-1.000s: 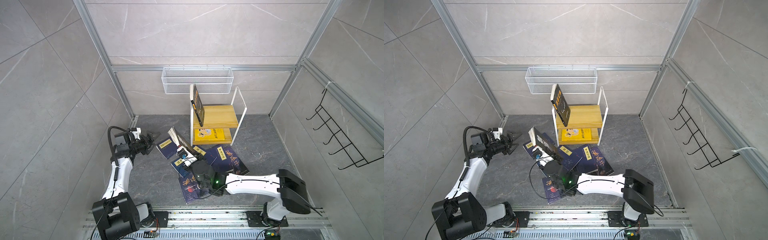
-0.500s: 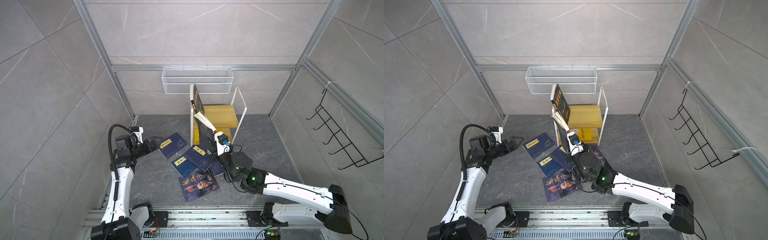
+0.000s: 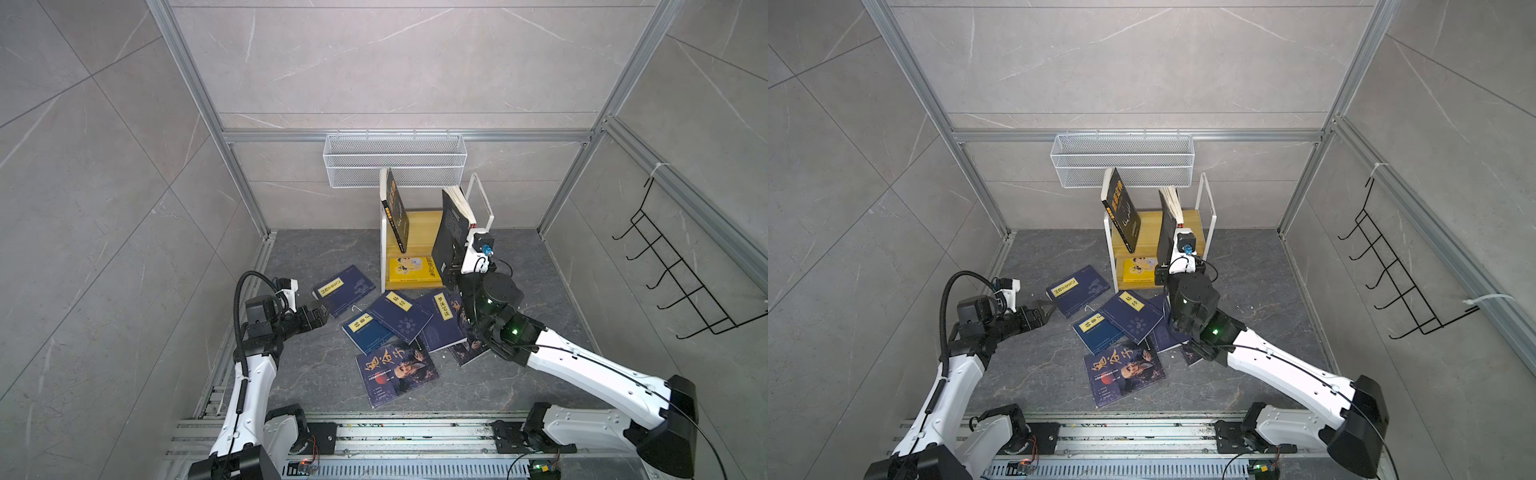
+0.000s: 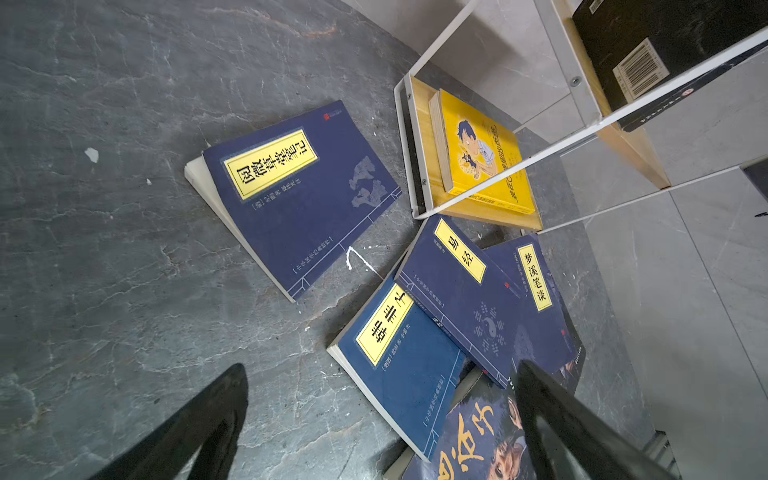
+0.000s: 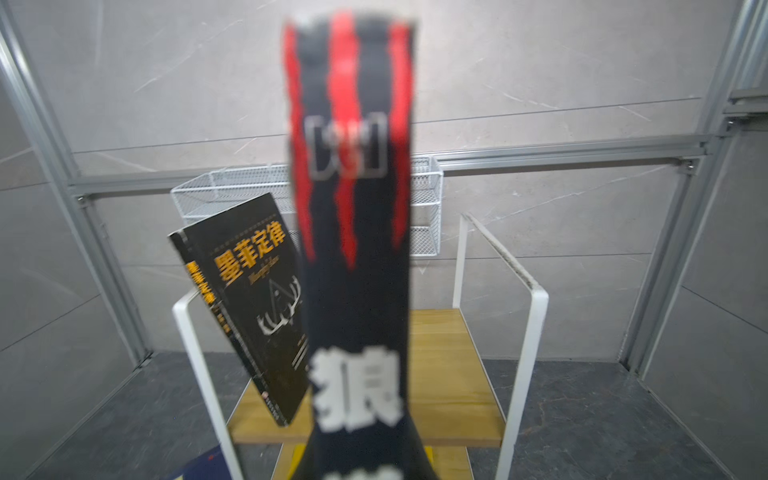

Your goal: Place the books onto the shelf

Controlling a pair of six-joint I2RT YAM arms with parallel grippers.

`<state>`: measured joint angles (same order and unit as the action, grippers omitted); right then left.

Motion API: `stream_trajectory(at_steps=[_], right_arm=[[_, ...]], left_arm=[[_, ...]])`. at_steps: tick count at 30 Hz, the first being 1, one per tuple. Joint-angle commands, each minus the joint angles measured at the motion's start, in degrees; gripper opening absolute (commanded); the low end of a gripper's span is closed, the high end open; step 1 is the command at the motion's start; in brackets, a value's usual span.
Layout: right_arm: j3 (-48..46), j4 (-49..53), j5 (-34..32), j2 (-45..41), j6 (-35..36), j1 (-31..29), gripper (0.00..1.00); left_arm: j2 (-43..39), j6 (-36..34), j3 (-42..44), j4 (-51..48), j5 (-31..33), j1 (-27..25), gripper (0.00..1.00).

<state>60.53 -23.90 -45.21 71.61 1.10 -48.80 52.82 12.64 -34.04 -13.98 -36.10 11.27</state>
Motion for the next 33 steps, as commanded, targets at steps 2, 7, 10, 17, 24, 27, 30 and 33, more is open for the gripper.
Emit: stream_trajectory(at_steps=[2,7,10,17,24,27,30,33], right_arm=[[6.84,-8.93,1.27,7.4,-4.6,4.56,0.0],[14.43,-13.23,5.58,17.01,-3.56,7.21,0.0],[18.77,-16.26,6.27,22.26,-1.45,7.83,0.0],[25.72,-16.94,7.01,30.73,2.28,8.21,0.0],[29.0,-18.11,6.92,35.82,5.85,8.62,0.0],[30.69,-17.68,6.88,37.89,6.43,8.89,0.0],[31.39,-18.73,7.68,39.24,7.86,8.9,0.0],[30.99,-18.9,6.69,39.65,7.62,8.97,0.0]], left_arm=[[-2.45,-2.9,-0.88,3.34,-2.54,-0.28,1.0],[-3.39,-4.33,-0.44,2.37,-1.09,-2.06,1.0],[-3.54,-4.73,-0.22,1.78,-1.91,-2.91,1.0],[-3.49,-5.22,0.16,1.59,-3.01,-4.14,1.0],[-3.08,-4.77,0.73,1.94,-4.08,-4.33,1.0],[-2.98,-4.63,0.38,1.93,-3.92,-4.15,1.0],[-3.34,-4.9,0.73,1.54,-4.14,-4.15,1.0],[-2.97,-4.69,0.35,1.58,-4.47,-4.06,1.0]])
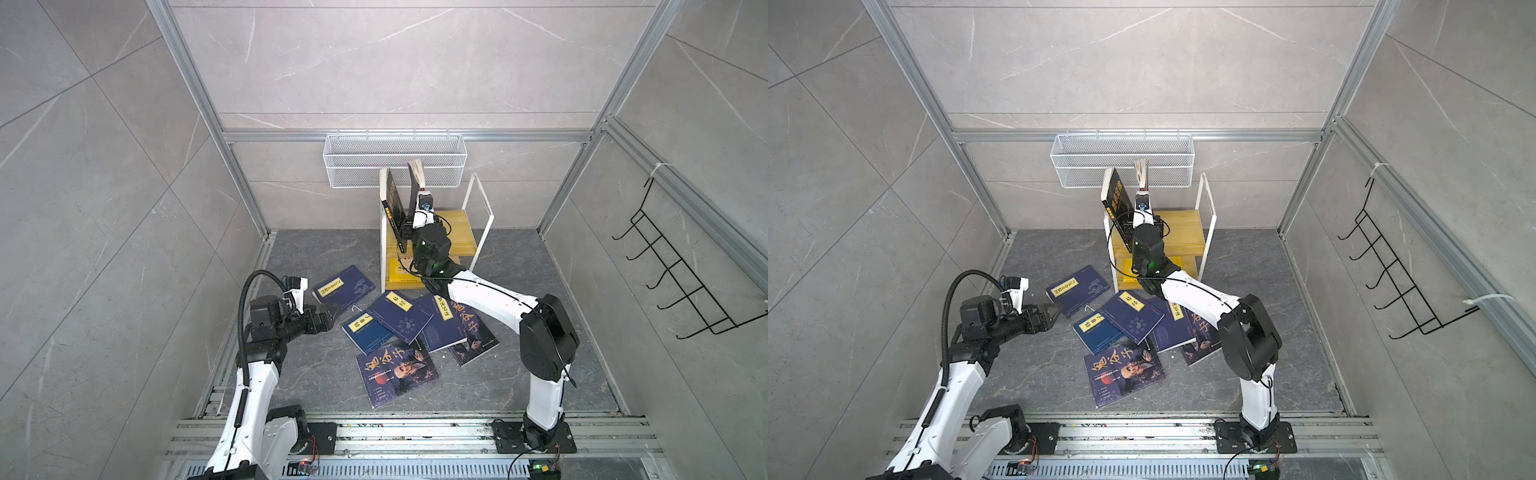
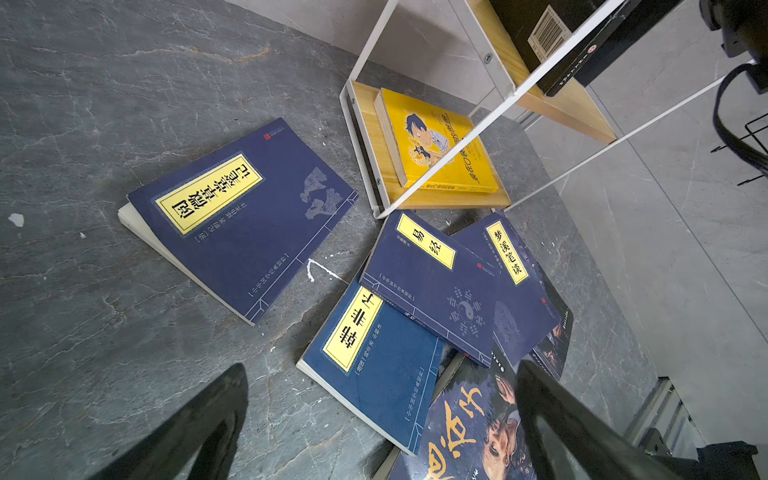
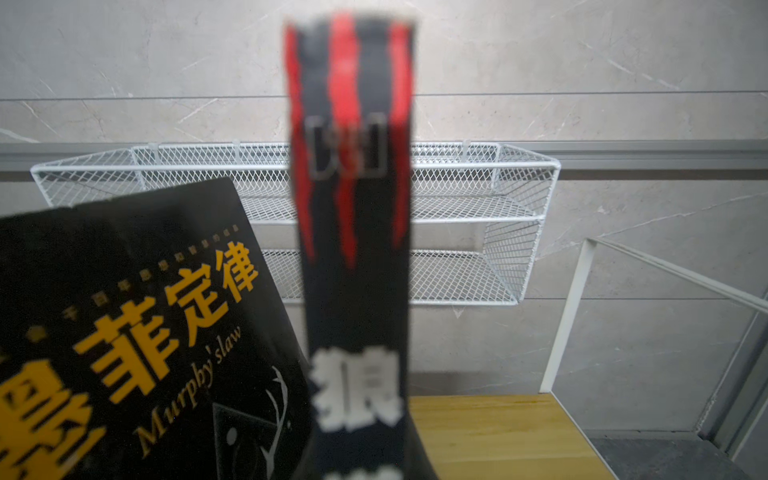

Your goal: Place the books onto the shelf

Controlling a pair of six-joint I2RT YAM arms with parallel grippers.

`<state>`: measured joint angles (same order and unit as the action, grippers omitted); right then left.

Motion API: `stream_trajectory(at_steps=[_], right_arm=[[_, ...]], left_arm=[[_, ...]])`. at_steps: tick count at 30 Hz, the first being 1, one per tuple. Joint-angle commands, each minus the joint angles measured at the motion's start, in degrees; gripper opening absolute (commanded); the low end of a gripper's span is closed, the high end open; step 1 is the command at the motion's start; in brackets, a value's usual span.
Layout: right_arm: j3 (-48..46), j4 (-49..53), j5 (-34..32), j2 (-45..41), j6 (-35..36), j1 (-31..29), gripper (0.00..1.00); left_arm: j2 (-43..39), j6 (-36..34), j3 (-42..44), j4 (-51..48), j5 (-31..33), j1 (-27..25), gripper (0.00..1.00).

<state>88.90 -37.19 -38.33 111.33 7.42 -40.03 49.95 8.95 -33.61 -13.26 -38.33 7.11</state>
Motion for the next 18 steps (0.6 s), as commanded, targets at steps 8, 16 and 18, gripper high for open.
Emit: stream_trajectory(at_steps=[8,16,18], right_arm=[[0.46,-4.62,1.69,-0.29,0.15,0.21,0.14],[-3.4,-2.28,5.41,-2.94,-2.35,0.22,0.43],[-4.67,-2.43,6.47,-3.93,-2.4,0.2,0.44]], left_arm=[[-0.08,-0.77,-0.06,0.91,-2.55,-0.25,1.0],[0.26,-0.46,-0.19,0.95,-2.55,-0.61,1.0],[0.07,-0.48,0.22,0.96,-2.78,-0.85,1.0]])
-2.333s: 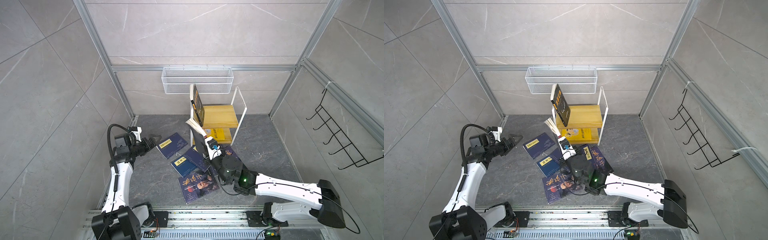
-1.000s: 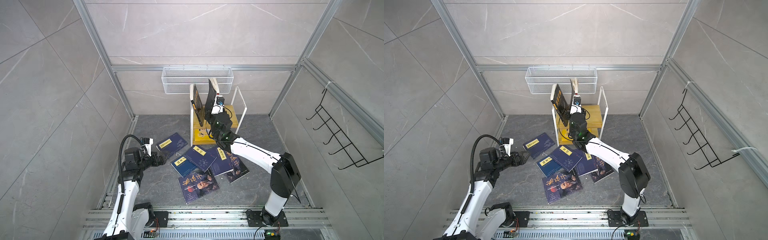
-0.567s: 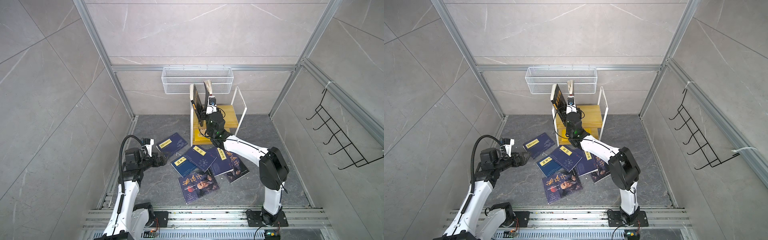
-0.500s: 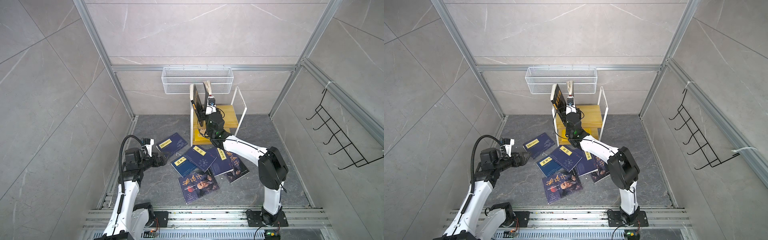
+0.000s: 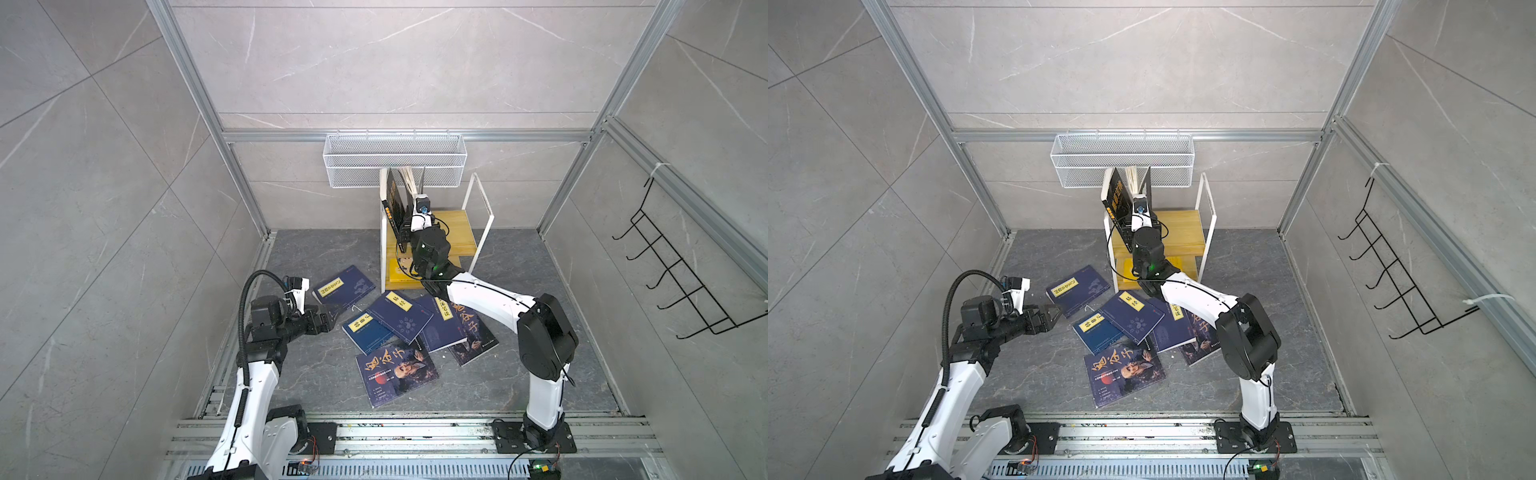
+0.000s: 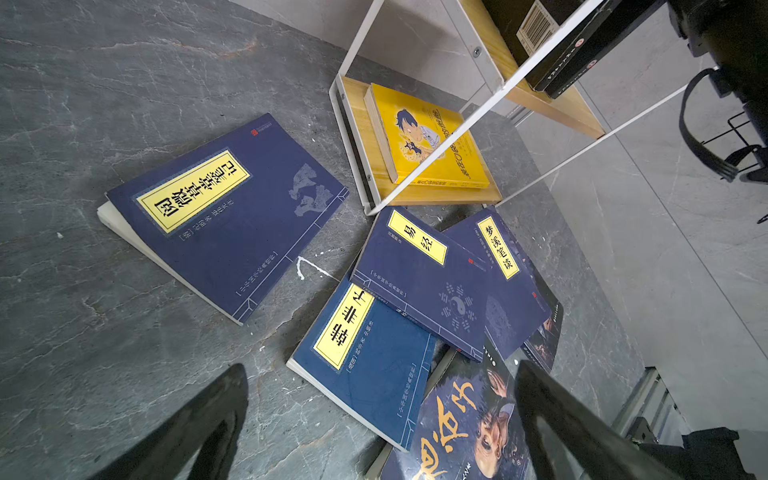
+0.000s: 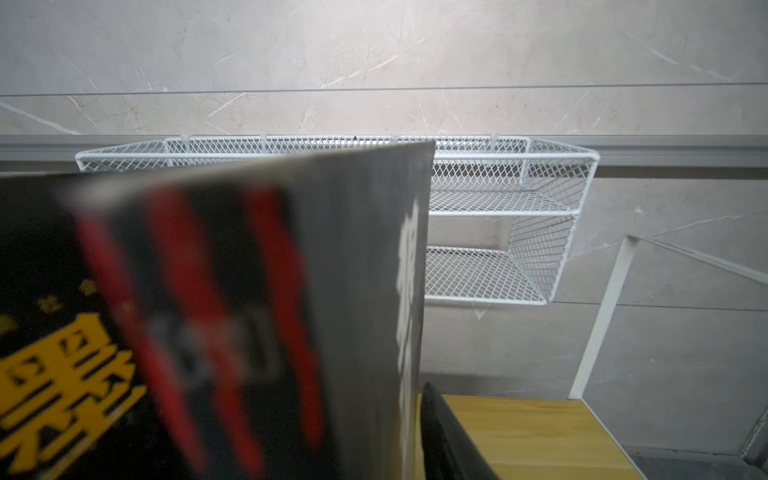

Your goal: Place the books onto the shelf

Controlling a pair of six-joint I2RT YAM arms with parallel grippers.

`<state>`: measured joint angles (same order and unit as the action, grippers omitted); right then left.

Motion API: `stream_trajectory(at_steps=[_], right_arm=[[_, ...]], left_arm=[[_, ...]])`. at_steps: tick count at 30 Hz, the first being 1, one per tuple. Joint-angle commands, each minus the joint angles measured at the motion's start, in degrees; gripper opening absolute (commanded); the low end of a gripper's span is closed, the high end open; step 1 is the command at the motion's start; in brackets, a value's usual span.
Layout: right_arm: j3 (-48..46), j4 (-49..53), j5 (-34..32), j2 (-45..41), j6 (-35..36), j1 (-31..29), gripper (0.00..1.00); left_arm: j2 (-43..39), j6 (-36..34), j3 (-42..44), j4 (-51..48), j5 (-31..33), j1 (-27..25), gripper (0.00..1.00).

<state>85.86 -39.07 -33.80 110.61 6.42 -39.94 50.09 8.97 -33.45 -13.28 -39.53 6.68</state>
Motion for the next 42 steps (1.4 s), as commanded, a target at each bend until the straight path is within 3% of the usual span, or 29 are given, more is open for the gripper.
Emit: stream_trajectory(at_steps=[1,14,16,20,25,29,34,39,42], right_arm=[[-2.13,-0.7,2.0,-3.5,-1.42,0.13,0.45],[-10.11,-1.25,1.91,-7.15,-3.99,0.11,0.44],[-10.9,-1.86,2.08,-7.02,-4.03,0.13,0.37],[-11.33,-1.13,3.67,-7.1,-4.91,0.13,0.11],[-10.84,0.67,7.35,-7.57,-6.31,0.04,0.0],[-9.83,2.21,10.98,-7.29,-6.39,-0.35,0.0],[-9.32,2.72,10.8,-7.15,-5.79,-0.98,0.01],[-9.27,3.45,11.41,-7.15,-4.93,-1.54,0.3],[-9.7,4.22,11.92,-7.75,-4.92,-1.87,0.4]], left_arm=[[-0.17,-0.93,0.26,0.74,-1.83,-0.5,1.0],[0.35,-0.13,-0.23,1.15,-1.43,-0.43,1.0],[0.17,-0.44,0.29,0.84,-1.81,-0.47,1.0],[0.63,0.03,-0.32,1.09,-1.5,-0.26,1.0],[0.19,-0.49,0.23,0.89,-2.04,-0.13,1.0],[0.36,0.0,0.17,1.24,-1.72,-0.06,1.0],[0.66,0.04,0.01,1.37,-1.81,-0.04,1.0],[0.38,-0.14,0.5,1.24,-2.04,-0.17,1.0],[0.53,0.47,0.11,1.4,-1.91,0.01,1.0]])
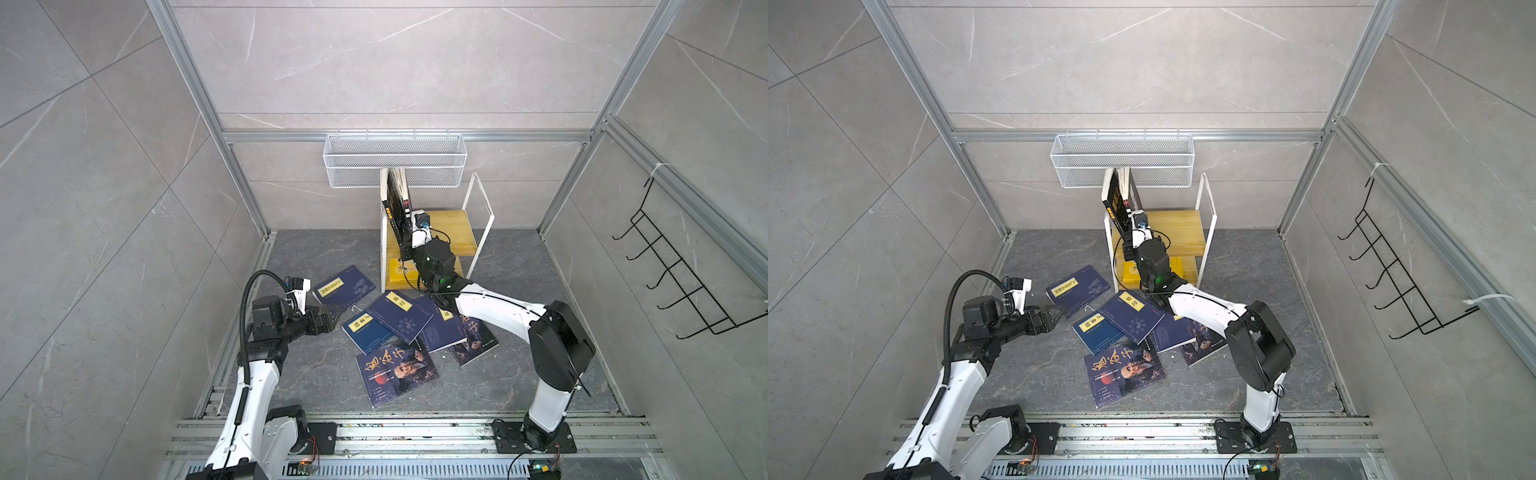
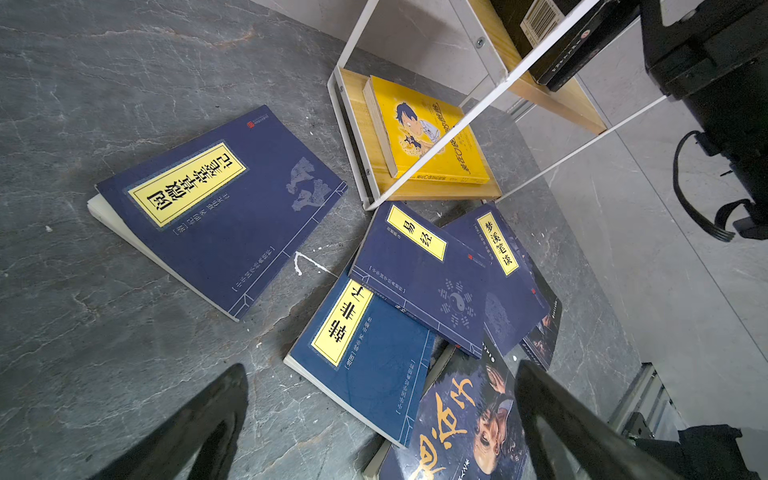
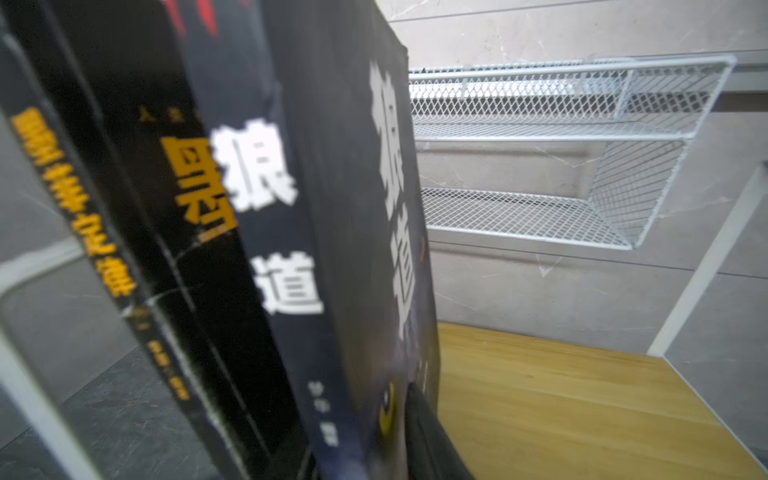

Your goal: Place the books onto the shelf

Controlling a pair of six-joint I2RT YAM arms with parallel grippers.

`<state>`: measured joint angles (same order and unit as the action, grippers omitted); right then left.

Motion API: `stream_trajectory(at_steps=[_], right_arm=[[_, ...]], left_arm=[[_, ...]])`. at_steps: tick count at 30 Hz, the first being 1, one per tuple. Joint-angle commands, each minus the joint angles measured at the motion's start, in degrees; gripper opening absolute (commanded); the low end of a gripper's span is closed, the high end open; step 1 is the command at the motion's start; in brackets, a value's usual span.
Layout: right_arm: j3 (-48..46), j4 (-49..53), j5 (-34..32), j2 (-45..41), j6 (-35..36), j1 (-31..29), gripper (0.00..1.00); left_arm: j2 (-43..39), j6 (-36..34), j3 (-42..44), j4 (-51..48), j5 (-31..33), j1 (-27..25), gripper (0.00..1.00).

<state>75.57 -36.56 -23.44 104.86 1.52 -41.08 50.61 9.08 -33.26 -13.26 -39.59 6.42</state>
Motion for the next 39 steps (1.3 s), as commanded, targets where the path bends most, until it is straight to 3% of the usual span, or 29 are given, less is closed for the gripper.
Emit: stream_trajectory(at_steps=[1,6,13,19,23,28,30,33,39], right_arm=[[0.15,1.75,2.14,-2.35,0.14,-0.83,0.43],[-3.03,2.29,2.52,-4.93,-0.13,-1.58,0.46],[-13.23,4.2,2.63,-11.79,-0.67,-4.36,0.6],[-20.63,8.91,1.83,-17.62,-2.52,-4.6,0.63],[-19.84,13.72,4.37,-19.57,-3.86,-1.63,0.51],[-11.44,21.47,3.96,-16.56,-6.95,3.68,0.16],[-6.56,24.78,4.11,-13.27,-7.28,5.3,0.06],[0.64,27.95,4.04,-7.18,-6.2,6.71,0.0],[11.93,31.18,6.24,2.62,-6.3,8.85,0.0]], left_arm=[[-0.1,0.49,0.06,1.38,-1.87,0.26,1.0],[-0.03,0.98,-0.01,1.5,-2.12,0.48,1.0],[0.28,1.01,0.14,1.63,-2.11,0.61,1.0],[0.71,0.68,0.32,1.52,-2.11,0.72,1.0],[0.91,1.2,0.24,1.91,-2.02,0.73,1.0],[0.72,0.84,-0.13,1.47,-1.88,0.53,1.0],[0.66,1.15,-0.17,1.65,-1.72,0.25,1.0],[0.27,0.36,0.02,1.14,-1.88,-0.58,1.0],[-0.25,0.15,-0.62,0.57,-1.38,-1.62,1.0]])
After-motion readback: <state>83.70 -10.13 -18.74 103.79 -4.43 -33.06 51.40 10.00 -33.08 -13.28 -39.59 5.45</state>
